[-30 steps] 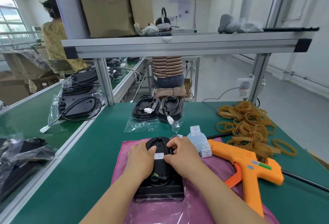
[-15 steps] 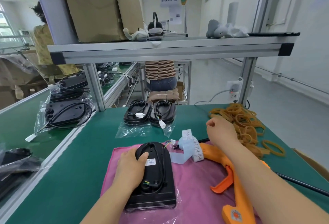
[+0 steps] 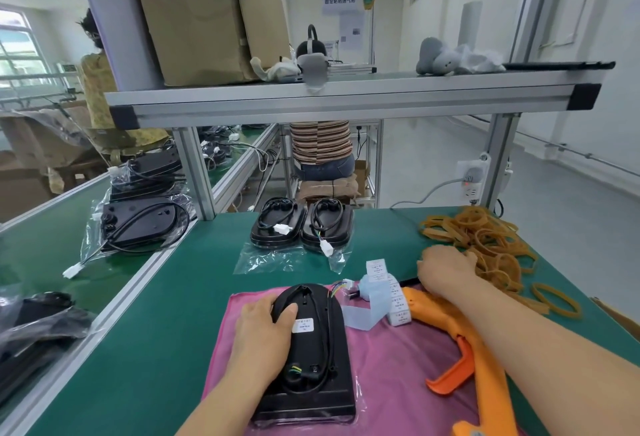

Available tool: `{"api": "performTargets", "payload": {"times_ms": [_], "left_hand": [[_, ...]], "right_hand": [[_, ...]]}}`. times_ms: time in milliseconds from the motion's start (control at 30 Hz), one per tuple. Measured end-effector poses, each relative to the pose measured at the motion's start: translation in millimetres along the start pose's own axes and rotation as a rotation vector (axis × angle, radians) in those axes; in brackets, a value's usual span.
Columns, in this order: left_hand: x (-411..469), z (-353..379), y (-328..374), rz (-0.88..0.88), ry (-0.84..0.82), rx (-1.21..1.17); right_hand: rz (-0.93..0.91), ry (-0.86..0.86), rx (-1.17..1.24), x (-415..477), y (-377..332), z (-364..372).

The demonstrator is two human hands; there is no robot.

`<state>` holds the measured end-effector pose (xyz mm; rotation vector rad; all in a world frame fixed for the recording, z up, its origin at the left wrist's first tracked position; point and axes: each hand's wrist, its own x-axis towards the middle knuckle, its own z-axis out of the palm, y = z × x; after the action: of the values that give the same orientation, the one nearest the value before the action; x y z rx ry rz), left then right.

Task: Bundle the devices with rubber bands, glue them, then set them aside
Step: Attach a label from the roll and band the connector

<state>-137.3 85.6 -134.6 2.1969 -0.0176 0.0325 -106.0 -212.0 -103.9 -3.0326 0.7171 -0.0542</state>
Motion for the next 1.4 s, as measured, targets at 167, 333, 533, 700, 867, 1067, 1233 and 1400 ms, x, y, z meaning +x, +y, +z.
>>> {"api": "performTargets", "payload": {"times_ms": [167,333,533,700,867,1067,1233,1400], "left_hand": [[5,-13,5,0.021,0.106,0.002],[1,-39,44,0.198,0.221,-0.176],[-11,-57,72,0.059,-0.307,-0.713],[-9,-63,46,-0.118,-0.528,-0.793],[1,-68,26,-0.418,-0.408,-0.991],[20,-58,5,-0.471,-0.182,-0.694],[21,-47,6,-0.479,-0.201,-0.468],[17,-55,8,-0.453,-0.246,-0.409]], "right_hand": [[-0.202,0.238,0.678,-30,-20,-51],[-0.395,-0.269,1.451,-82,-66,-92],[-0.526,-0.634,1.652,-117,-104,-84],[-0.441,-0.514,1.533,-120,-110,-62],[-0.360,-0.227,0.714,-106,-97,-33],[-0.259,-0.271,0.454,-96,-97,-12],[-0.114,-0.390,0.780,-88,-104,-2],[0.140,-0.624,1.303,-87,-97,3]]}}
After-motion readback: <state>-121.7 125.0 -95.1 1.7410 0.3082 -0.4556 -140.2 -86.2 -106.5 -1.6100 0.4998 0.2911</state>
